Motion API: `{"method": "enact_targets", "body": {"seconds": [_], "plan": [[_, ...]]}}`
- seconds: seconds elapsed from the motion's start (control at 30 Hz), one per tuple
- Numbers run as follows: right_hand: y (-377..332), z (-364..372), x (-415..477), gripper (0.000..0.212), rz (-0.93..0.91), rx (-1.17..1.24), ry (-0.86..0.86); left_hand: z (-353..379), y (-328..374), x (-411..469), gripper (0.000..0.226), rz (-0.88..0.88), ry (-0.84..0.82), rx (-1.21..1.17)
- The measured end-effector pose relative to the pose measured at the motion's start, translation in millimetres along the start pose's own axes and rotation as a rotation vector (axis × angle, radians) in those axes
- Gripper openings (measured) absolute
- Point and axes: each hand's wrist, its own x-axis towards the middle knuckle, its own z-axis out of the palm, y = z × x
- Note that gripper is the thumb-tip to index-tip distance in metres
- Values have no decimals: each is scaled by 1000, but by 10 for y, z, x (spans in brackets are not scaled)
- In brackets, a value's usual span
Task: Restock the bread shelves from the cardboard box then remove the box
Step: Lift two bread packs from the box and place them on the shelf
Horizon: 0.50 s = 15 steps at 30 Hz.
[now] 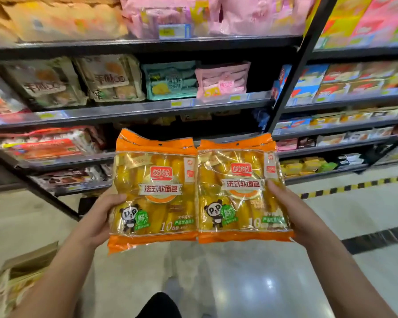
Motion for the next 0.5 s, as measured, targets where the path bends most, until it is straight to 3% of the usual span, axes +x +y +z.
{"method": "enact_targets", "body": {"seconds": [0.07, 0.17, 0.2, 0.3, 0.33, 0.43, 0.5], "plan": [[-37, -75, 113, 45, 9, 8, 17, 35, 8, 181, 47, -11, -3, 0], [-77, -140, 320, 45, -5, 10, 50, 65, 25, 494, 86, -35, -55, 7], [-95, -161, 411, 43, -9, -4, 66, 79, 29, 606, 88, -38, -72, 18], [-174, -236, 718, 41, -18, -105, 73, 79, 39, 951, 57, -27, -77, 0], [-206, -266, 827, 42, -20, -136, 69, 53, 39, 1075, 62, -31, -74, -5], [-292, -370, 1133, 48, -24, -208, 44, 57, 76, 1406, 107, -77, -85, 4], [-321, -448, 1317, 52, -20, -228, 27, 65, 51, 1583, 113, -95, -97, -1]]}}
